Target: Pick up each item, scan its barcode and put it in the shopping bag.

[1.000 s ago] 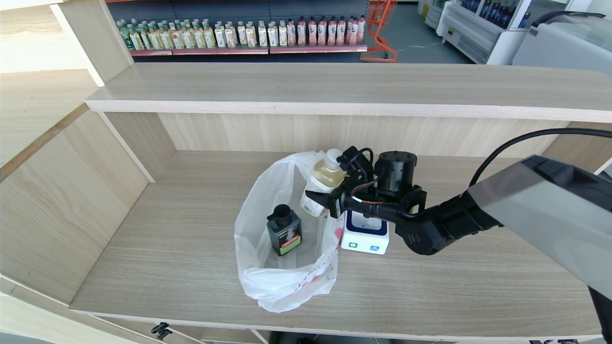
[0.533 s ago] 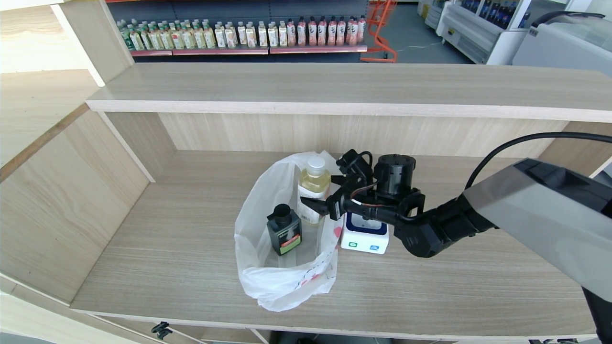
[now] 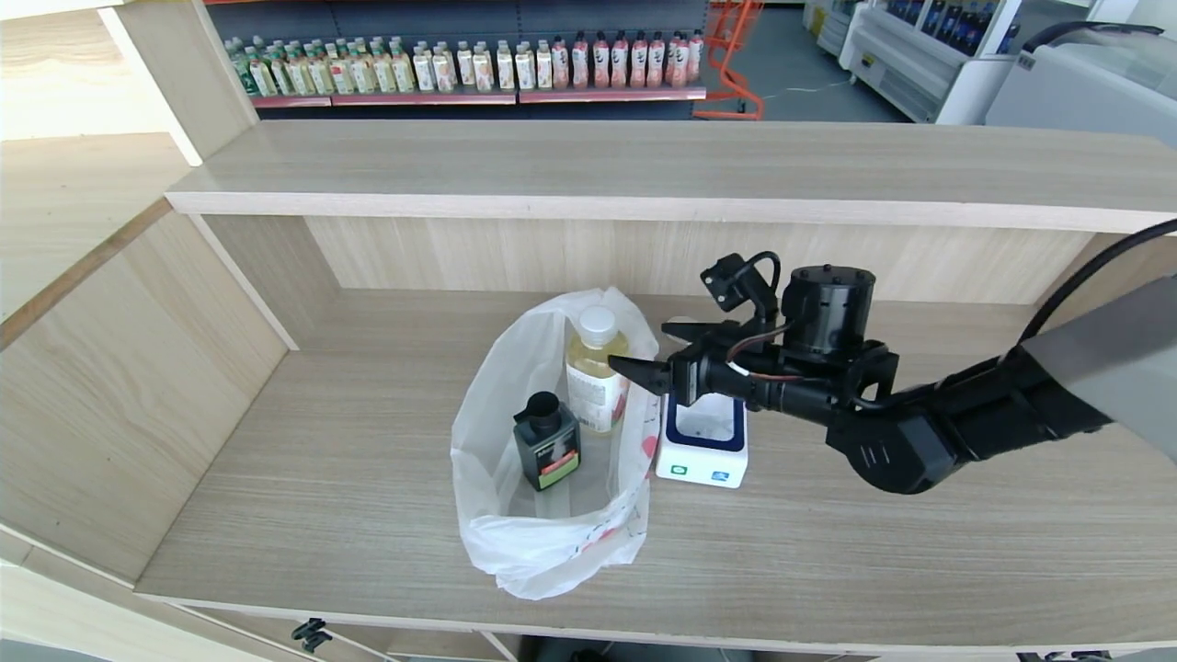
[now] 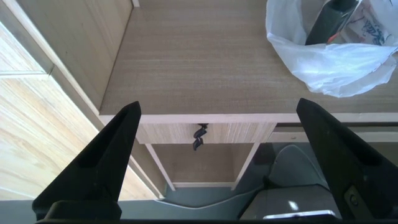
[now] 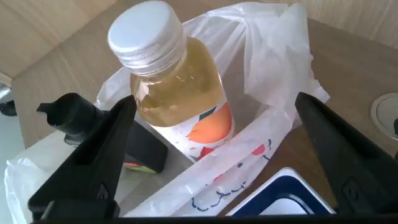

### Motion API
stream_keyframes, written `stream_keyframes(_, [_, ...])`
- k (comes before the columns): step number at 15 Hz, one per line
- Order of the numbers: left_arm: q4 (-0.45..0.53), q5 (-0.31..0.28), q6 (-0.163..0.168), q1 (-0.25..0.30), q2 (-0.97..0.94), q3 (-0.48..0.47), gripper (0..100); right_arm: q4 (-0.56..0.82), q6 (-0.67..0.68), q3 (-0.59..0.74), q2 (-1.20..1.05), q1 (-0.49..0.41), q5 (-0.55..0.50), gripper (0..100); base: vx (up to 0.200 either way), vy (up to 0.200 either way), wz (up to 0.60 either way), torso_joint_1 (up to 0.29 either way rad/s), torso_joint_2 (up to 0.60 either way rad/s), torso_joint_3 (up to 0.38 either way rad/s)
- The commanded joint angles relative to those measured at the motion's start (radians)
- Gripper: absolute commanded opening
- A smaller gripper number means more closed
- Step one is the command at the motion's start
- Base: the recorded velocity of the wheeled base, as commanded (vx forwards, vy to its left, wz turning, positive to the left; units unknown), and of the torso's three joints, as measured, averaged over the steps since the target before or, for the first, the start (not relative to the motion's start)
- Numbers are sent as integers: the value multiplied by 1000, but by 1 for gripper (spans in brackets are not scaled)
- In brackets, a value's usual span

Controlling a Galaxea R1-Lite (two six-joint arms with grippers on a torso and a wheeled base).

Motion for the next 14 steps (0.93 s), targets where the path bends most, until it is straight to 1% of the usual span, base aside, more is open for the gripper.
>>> stream_keyframes(1, [0, 0, 0, 0, 0, 0, 100, 8, 39, 124, -174, -43, 5, 100, 0, 0, 0, 0, 0, 0])
stream_keyframes(2, [0, 0, 0, 0, 2, 0, 100, 11, 76, 157, -238, -63, 8, 100, 0, 0, 0, 0, 0, 0])
stream_keyframes(4, [0, 0, 0, 0, 2, 0, 100, 24, 204, 193, -363, -65, 8, 100, 0, 0, 0, 0, 0, 0])
stream_keyframes(7, [0, 0, 0, 0, 2, 0, 100, 174, 247, 259, -590, -66, 4, 100, 0, 0, 0, 0, 0, 0])
stream_keyframes(8, [0, 0, 0, 0, 2, 0, 100, 214, 250, 317, -676, -80, -4, 100, 0, 0, 0, 0, 0, 0])
stream_keyframes(10, [0, 0, 0, 0, 2, 0, 100, 295, 215, 432, -823, -181, -9, 100, 0, 0, 0, 0, 0, 0])
stream_keyframes(11, [0, 0, 0, 0, 2, 0, 100, 387, 145, 521, -942, -267, -18, 100, 0, 0, 0, 0, 0, 0])
stream_keyframes(12, [0, 0, 0, 0, 2, 0, 100, 438, 99, 598, -1039, -312, -53, 100, 0, 0, 0, 0, 0, 0])
stream_keyframes(14, [0, 0, 0, 0, 0, 0, 100, 482, 83, 734, -1225, -367, -154, 100, 0, 0, 0, 0, 0, 0])
